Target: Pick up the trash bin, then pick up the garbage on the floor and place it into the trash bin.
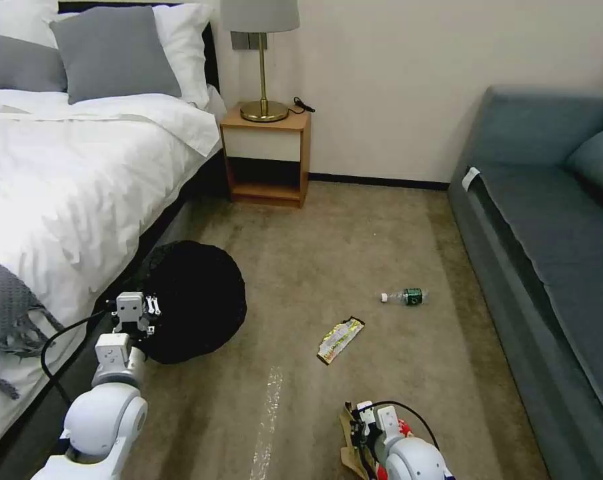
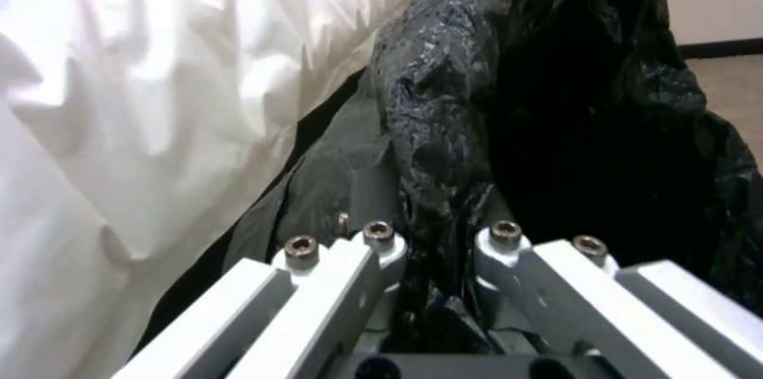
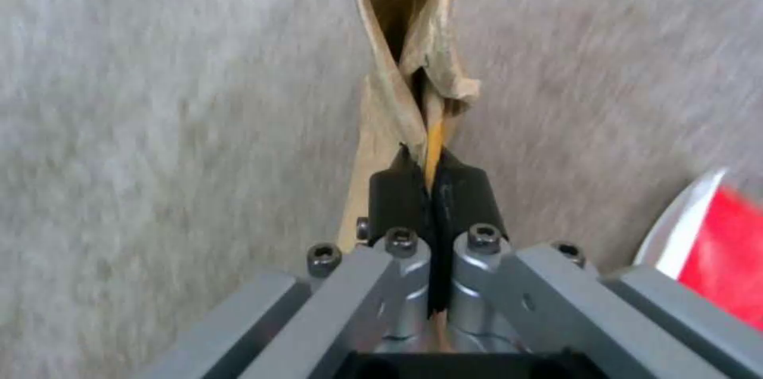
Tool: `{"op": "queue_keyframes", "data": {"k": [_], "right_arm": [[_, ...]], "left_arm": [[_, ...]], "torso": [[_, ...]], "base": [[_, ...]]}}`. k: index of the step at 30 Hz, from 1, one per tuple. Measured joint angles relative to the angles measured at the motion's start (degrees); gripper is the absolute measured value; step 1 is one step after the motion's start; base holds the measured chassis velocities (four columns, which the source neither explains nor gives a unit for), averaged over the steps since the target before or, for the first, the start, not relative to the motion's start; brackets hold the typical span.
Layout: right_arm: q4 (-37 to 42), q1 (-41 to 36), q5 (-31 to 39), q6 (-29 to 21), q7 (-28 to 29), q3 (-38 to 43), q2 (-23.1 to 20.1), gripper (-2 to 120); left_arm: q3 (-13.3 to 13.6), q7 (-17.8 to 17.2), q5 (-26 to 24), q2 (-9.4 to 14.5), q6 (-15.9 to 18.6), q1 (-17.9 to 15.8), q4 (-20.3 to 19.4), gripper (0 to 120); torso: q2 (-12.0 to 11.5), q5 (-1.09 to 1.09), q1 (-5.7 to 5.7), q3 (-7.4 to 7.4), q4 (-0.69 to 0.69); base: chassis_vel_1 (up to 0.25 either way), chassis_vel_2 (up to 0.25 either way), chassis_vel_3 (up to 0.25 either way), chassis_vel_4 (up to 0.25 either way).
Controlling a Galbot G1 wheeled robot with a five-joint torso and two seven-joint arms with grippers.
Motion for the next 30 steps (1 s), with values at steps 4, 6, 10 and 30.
{"op": "queue_keyframes", "data": {"k": [4,6,10,30], "right_arm": [[1.14,1.21,0.32,1.06,-0.25,1.07,0.17,0],[1.68,1.88,0.44,1.51,-0.25,1.53,0.32,0],[3.04,4.62,1.78,1.99,-0.13,1.99,1.1,0],[3.6,24.9,15.43,9.65,-1.5,-5.49,3.7,0]], "left_arm": [[0.28,0.31,0.23,-0.02,-0.17,0.08,0.0,4],[0.41,0.34,0.28,-0.05,-0.18,0.05,0.0,4],[0.7,0.36,0.47,-0.16,-0.2,-0.6,0.68,4],[2.92,2.09,2.15,-2.6,-0.38,-1.78,1.99,4]], "torso": [[0.0,0.0,0.0,0.0,0.0],[0.0,0.0,0.0,0.0,0.0],[0.0,0.0,0.0,0.0,0.0],[0.0,-0.01,0.0,0.01,0.01]], "base": [[0.0,0.0,0.0,0.0],[0.0,0.0,0.0,0.0],[0.0,0.0,0.0,0.0],[0.0,0.0,0.0,0.0]]}}
